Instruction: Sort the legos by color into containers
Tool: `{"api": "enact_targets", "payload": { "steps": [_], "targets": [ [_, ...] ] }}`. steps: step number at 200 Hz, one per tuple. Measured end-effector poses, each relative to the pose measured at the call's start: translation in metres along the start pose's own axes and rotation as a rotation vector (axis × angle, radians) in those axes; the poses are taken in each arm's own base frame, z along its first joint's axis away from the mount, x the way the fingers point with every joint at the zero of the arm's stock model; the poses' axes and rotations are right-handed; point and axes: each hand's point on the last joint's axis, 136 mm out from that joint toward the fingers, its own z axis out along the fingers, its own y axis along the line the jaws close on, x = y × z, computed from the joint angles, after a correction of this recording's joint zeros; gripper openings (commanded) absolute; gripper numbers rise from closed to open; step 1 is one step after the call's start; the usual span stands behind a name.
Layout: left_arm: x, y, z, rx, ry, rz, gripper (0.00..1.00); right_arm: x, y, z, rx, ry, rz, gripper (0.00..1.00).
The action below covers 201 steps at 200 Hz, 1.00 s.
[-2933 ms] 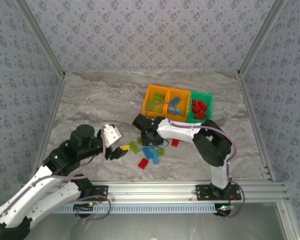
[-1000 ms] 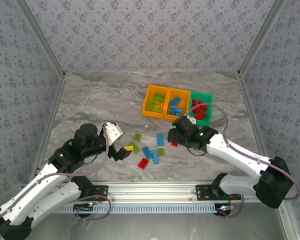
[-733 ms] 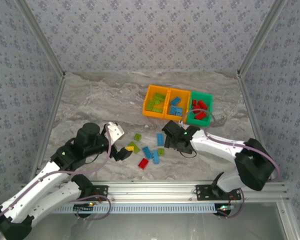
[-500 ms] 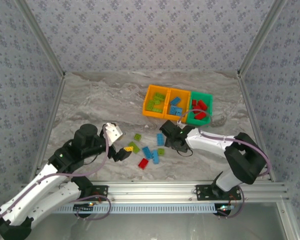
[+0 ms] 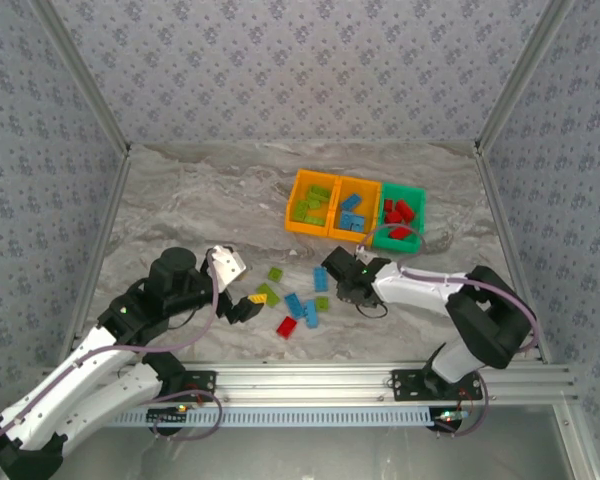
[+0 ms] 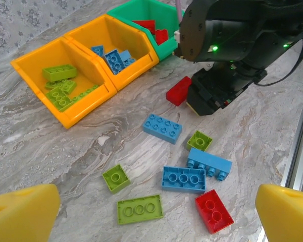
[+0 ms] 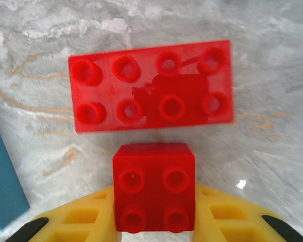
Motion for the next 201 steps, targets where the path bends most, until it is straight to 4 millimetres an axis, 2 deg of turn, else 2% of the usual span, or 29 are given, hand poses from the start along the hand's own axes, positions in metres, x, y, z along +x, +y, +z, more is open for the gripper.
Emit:
{"api": "enact_targets", "payload": {
  "steps": [19,40,58,79,93,104,128,135,143,150,164,181,201],
  "targets": [
    [-0.001,-0.003,0.0,0.017,-0.006,0.001,0.99,-0.003,0.0,-0.024,-0.03,-0.043,-0.02,0.33],
    [-0.001,-0.01,-0.001,0.054,-0.021,0.003,0.99,-0.019,-0.001,-0.062,-0.11,-0.13,-0.023,0.33],
    [-0.003,-0.014,-0.001,0.08,-0.04,0.006,0.99,-0.051,-0.015,-0.091,-0.135,-0.229,-0.008,0.32],
    [-0.006,-0.015,-0.002,0.087,-0.054,0.008,0.99,-0.102,-0.039,-0.106,-0.094,-0.318,0.035,0.32],
    [-0.007,-0.014,-0.002,0.083,-0.061,0.008,0.99,-0.138,-0.055,-0.104,-0.063,-0.349,0.068,0.33],
    [-0.008,-0.013,-0.002,0.08,-0.062,0.007,0.99,-0.165,-0.068,-0.094,-0.036,-0.345,0.084,0.34],
    [-0.008,-0.013,-0.003,0.079,-0.064,0.008,0.99,-0.211,-0.078,-0.056,-0.012,-0.288,0.091,0.36],
    [-0.008,-0.013,-0.004,0.079,-0.067,0.009,0.99,-0.223,-0.079,-0.044,-0.011,-0.273,0.09,0.41],
    [-0.009,-0.013,-0.004,0.077,-0.069,0.01,0.99,-0.231,-0.08,-0.032,-0.009,-0.249,0.087,0.52],
    [-0.009,-0.013,-0.005,0.074,-0.073,0.011,0.99,-0.238,-0.08,-0.024,-0.006,-0.232,0.083,0.57],
    [-0.009,-0.012,-0.005,0.07,-0.073,0.011,0.99,-0.251,-0.078,-0.014,-0.013,-0.217,0.076,0.61],
    [-0.009,-0.011,-0.005,0.063,-0.072,0.011,0.99,-0.257,-0.075,-0.02,-0.03,-0.223,0.078,0.63],
    [-0.009,-0.009,-0.005,0.053,-0.069,0.01,0.99,-0.255,-0.073,-0.043,-0.064,-0.244,0.09,0.64]
  ]
}}
